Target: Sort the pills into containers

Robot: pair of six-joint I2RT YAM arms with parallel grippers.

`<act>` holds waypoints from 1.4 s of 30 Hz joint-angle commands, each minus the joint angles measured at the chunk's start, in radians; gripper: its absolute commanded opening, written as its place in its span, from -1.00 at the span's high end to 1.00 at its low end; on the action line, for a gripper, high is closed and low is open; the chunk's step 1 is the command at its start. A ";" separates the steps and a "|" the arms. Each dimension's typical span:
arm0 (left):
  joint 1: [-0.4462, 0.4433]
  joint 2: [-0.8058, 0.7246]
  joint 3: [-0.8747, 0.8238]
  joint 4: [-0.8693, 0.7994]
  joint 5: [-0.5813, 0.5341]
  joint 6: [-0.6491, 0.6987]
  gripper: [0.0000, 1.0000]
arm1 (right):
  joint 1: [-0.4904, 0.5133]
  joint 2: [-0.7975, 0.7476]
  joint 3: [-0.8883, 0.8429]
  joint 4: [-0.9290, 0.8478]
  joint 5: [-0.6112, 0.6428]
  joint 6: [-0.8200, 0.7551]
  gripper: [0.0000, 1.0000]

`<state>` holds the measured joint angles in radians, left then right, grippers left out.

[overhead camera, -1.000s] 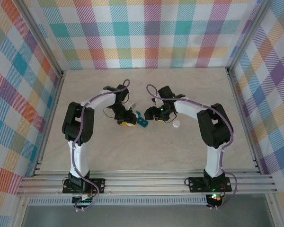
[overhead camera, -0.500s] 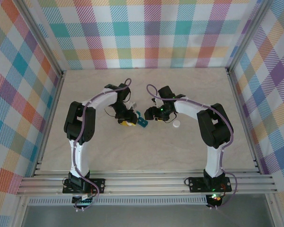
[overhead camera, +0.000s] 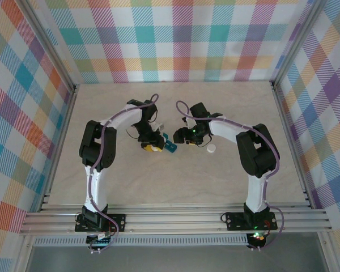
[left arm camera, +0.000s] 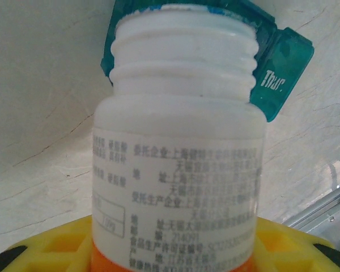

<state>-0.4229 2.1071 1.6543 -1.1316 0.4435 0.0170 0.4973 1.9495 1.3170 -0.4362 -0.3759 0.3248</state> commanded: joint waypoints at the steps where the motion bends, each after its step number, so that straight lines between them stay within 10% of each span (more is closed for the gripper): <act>1: -0.008 0.011 0.036 -0.065 -0.004 0.016 1.00 | -0.005 0.003 0.011 0.004 -0.007 0.005 -0.49; 42: -0.014 0.085 0.176 -0.218 -0.041 0.022 1.00 | -0.011 -0.001 0.005 0.014 -0.011 0.010 -0.49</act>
<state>-0.4309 2.1853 1.8038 -1.2934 0.4107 0.0238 0.4953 1.9495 1.3170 -0.4347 -0.3763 0.3283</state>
